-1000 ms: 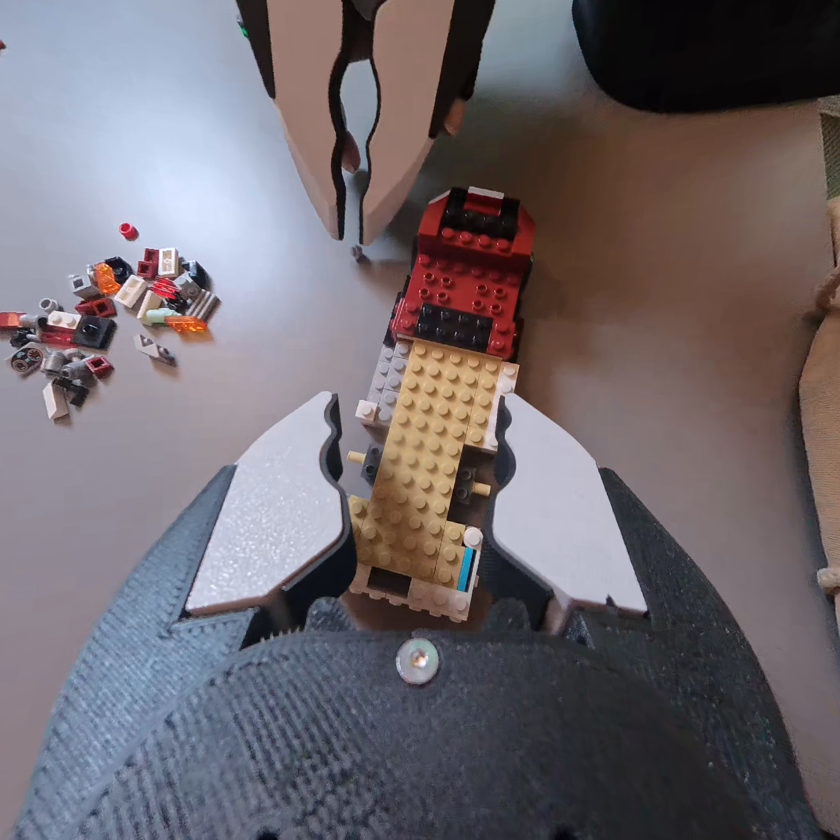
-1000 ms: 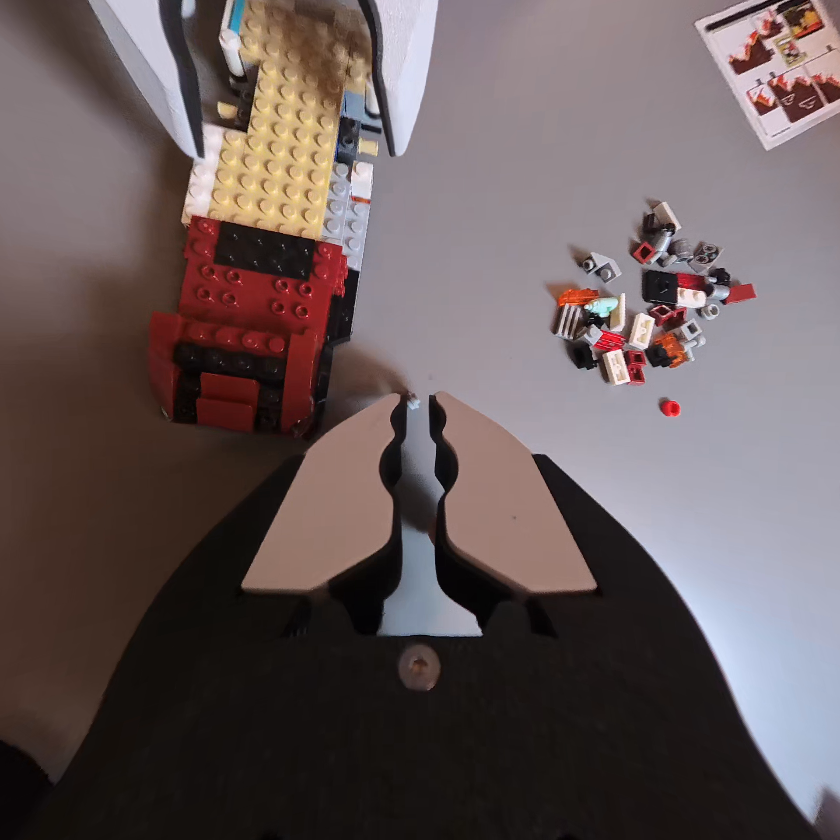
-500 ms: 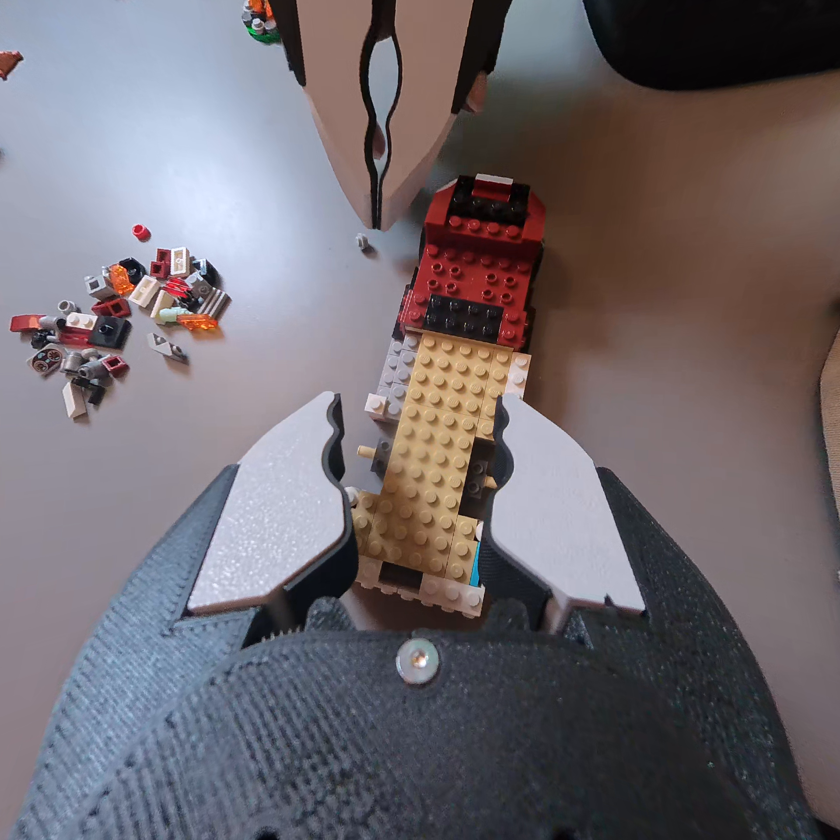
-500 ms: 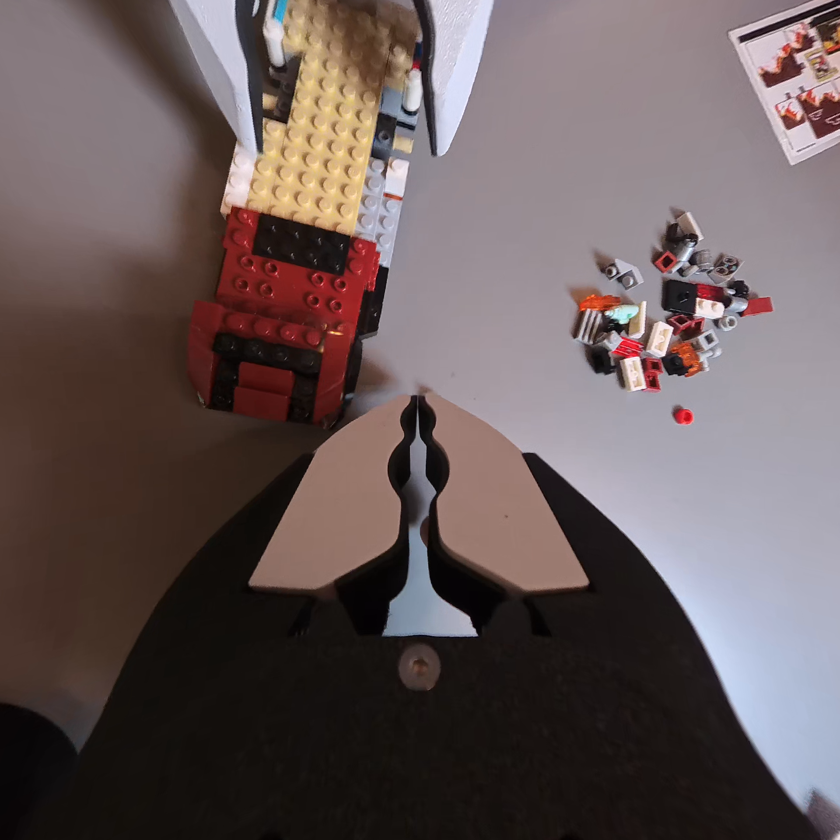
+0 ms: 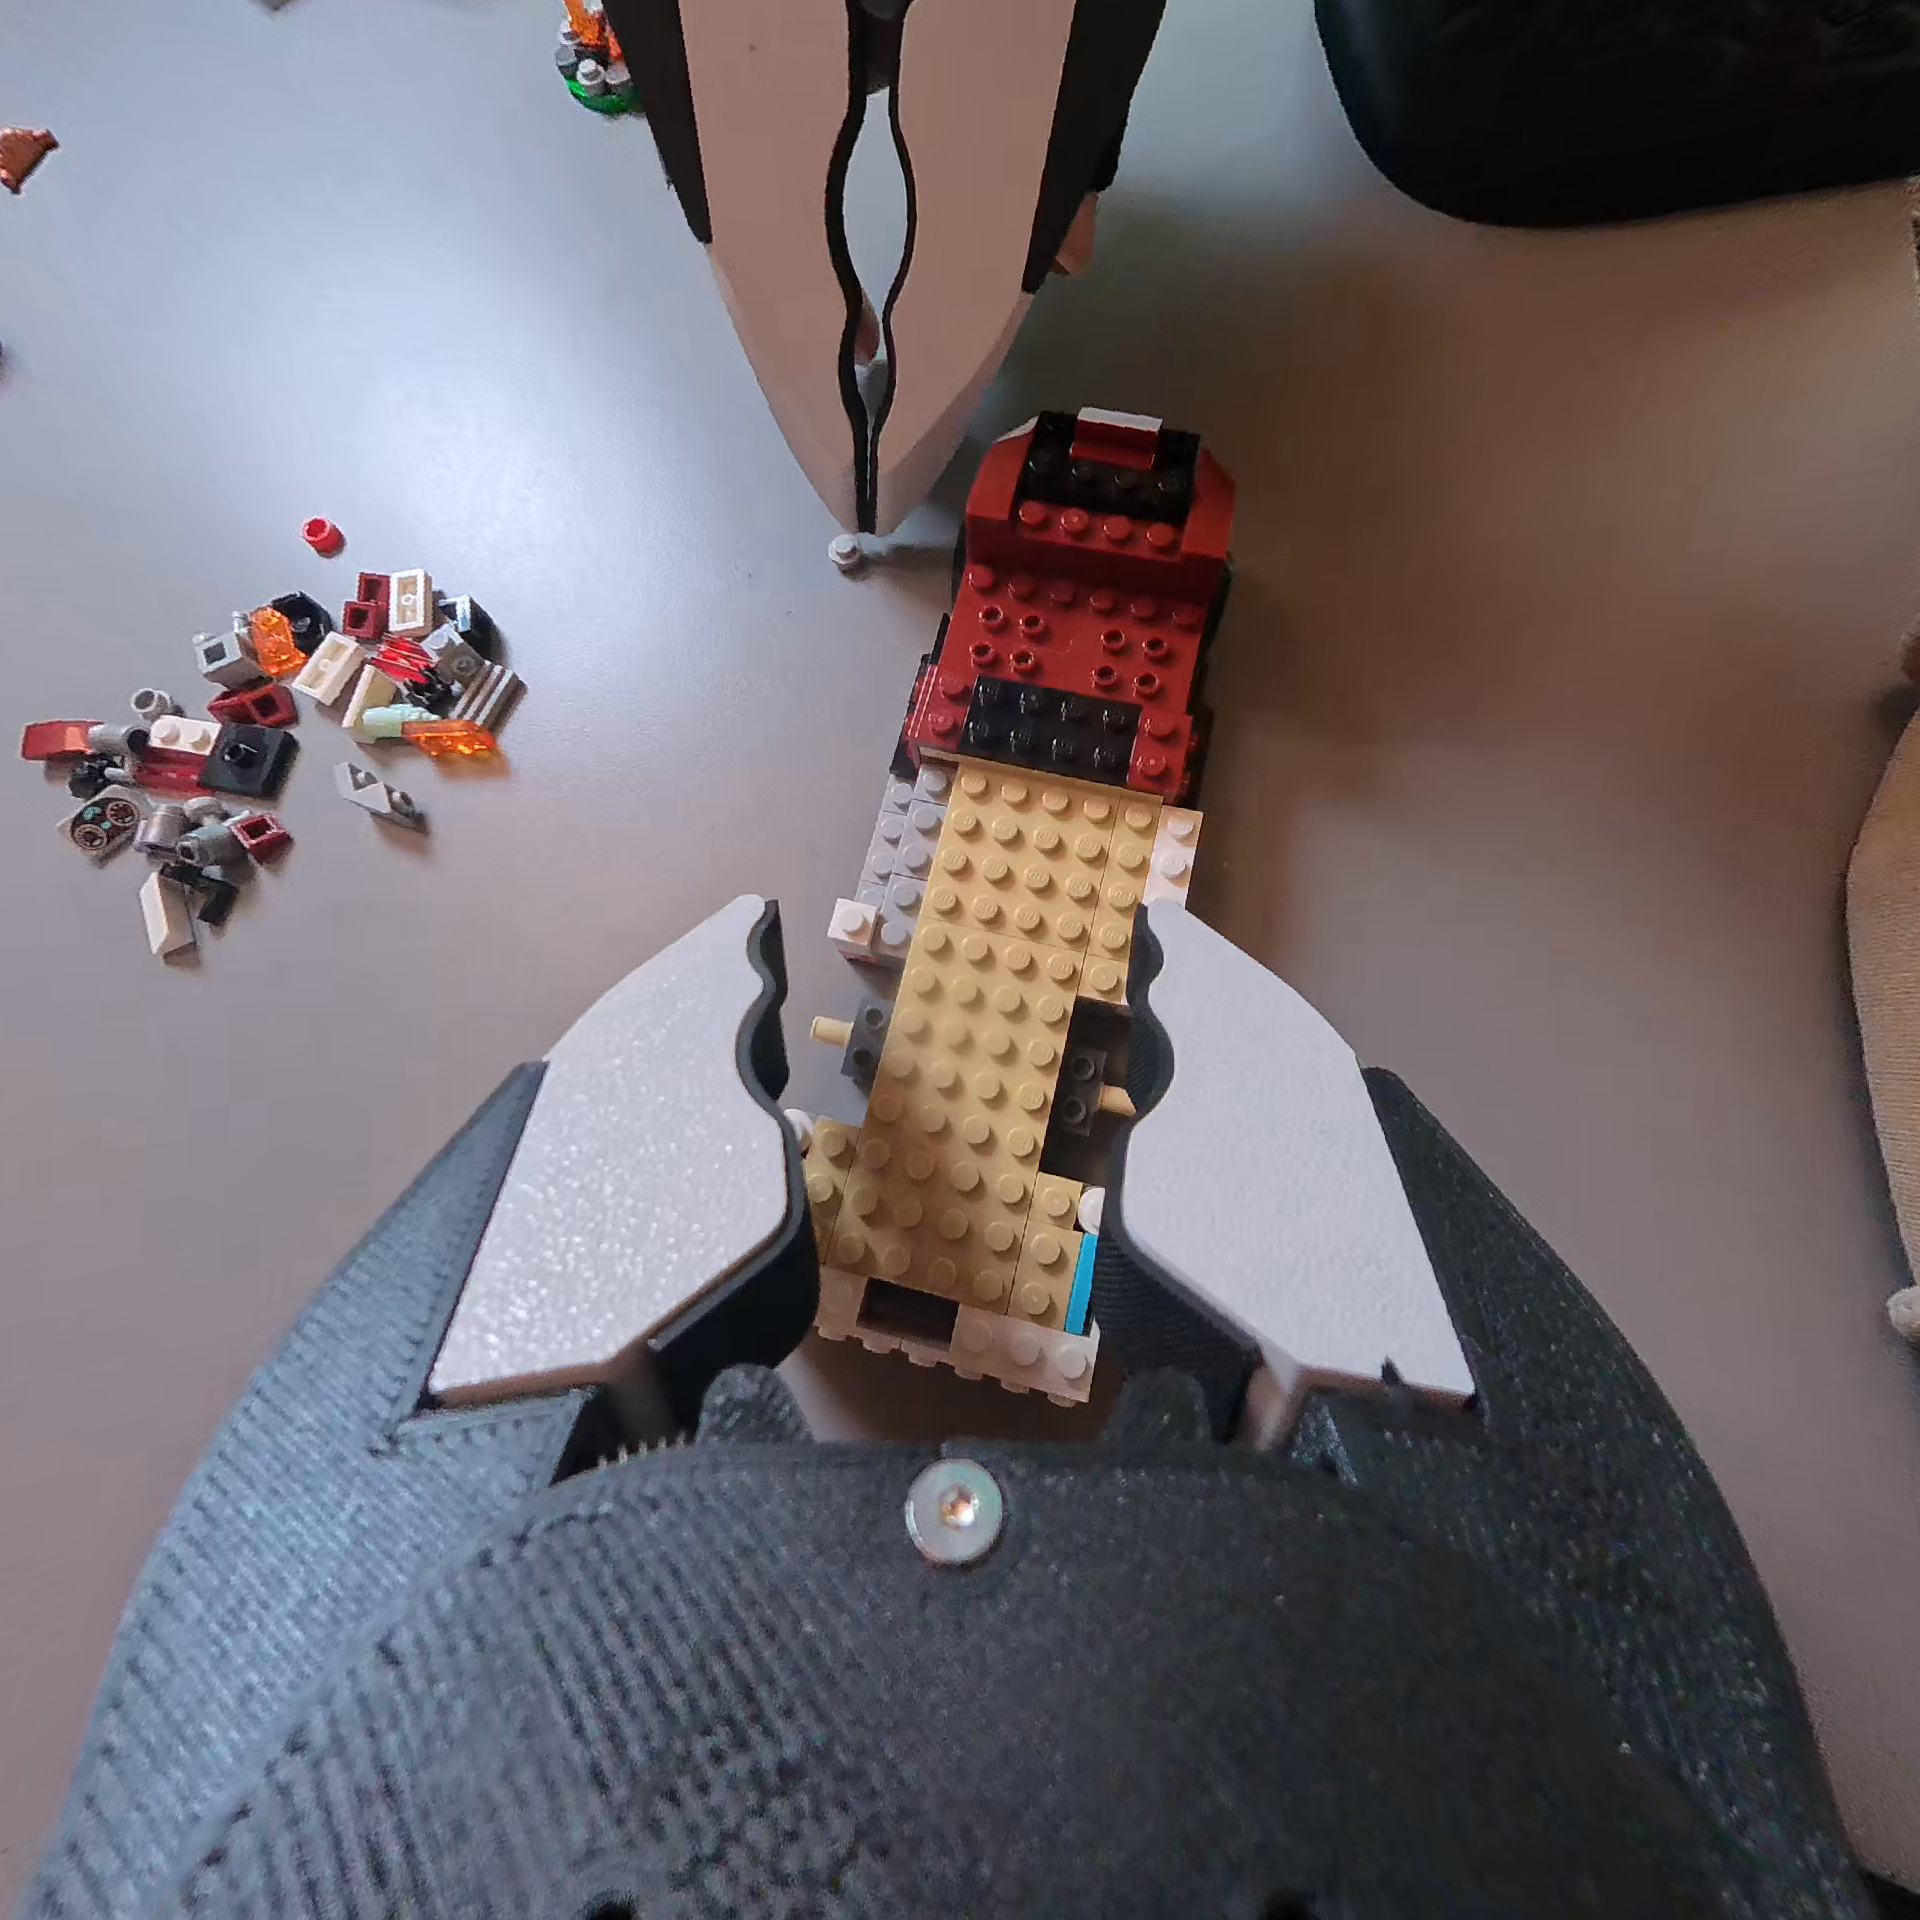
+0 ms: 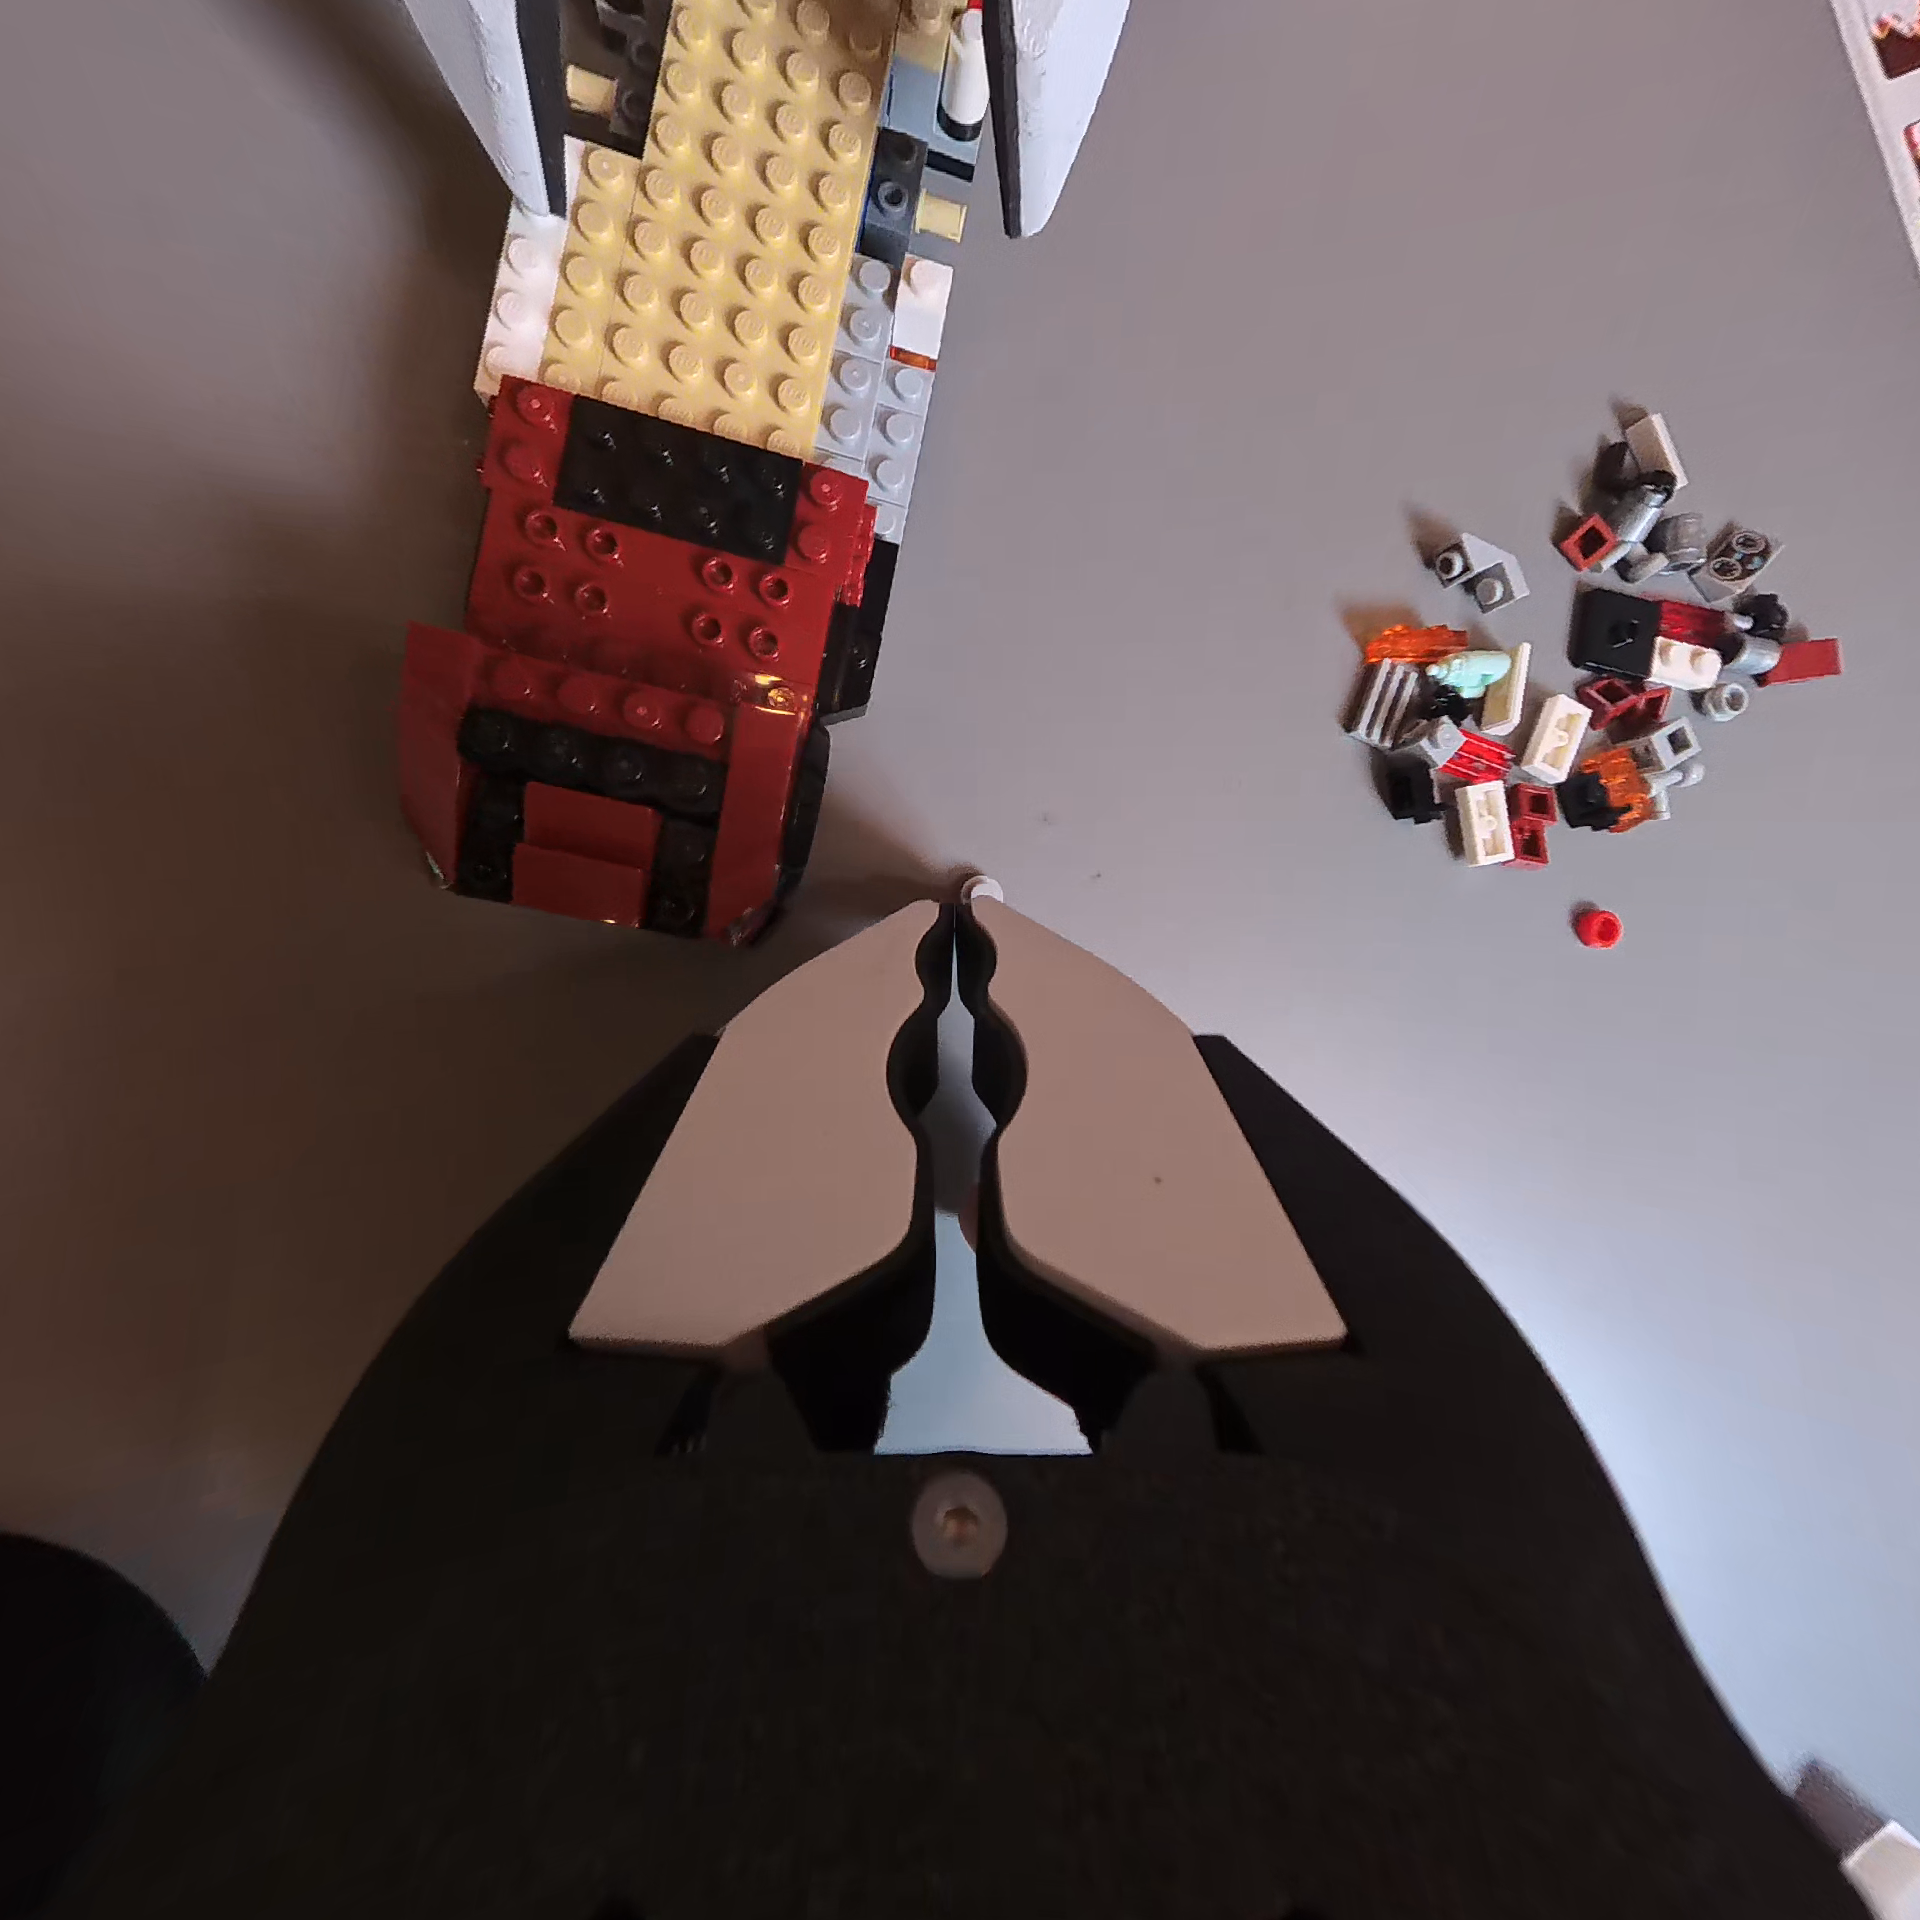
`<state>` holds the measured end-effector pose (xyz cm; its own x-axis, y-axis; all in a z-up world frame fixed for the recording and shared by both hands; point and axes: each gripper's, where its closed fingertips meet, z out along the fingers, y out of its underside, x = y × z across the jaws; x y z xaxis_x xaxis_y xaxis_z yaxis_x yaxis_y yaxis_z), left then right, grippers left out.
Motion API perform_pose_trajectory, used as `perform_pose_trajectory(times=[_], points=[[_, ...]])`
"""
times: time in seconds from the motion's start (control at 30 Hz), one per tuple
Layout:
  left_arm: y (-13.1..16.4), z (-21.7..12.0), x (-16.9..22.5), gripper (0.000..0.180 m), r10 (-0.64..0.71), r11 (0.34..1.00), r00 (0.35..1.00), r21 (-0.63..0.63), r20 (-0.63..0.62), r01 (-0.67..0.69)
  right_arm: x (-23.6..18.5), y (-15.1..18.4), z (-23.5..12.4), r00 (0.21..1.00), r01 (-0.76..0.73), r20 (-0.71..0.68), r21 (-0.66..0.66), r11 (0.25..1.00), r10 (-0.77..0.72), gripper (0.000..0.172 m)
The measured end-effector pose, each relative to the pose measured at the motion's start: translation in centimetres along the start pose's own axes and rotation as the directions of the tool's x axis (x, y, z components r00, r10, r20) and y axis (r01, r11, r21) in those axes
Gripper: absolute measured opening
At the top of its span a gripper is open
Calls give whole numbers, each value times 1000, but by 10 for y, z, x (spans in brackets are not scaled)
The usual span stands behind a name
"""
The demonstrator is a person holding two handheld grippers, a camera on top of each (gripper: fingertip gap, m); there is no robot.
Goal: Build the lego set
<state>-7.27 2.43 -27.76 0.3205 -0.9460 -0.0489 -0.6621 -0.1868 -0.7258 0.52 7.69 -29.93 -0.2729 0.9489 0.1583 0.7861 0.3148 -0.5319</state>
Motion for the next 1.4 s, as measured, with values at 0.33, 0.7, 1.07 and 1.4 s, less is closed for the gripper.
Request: perform_pose_trajectory(times=[0.33,0.7,1.07,1.4], points=[[3,2,4,71,19,1000,1000,-20,-11,-19,43,-15,-18,989,-134,-53,121,984,141,11],[5,-3,7,70,26,999,999,-27,-26,-27,113,-24,5,979,-187,-68,99,977,194,8],[11,-2,3,68,26,999,1000,-24,-13,-26,159,-19,25,979,-200,-18,41,979,201,7],[12,-3,1,67,36,999,999,-27,1,-36,163,-27,39,978,-209,27,14,978,209,7]])
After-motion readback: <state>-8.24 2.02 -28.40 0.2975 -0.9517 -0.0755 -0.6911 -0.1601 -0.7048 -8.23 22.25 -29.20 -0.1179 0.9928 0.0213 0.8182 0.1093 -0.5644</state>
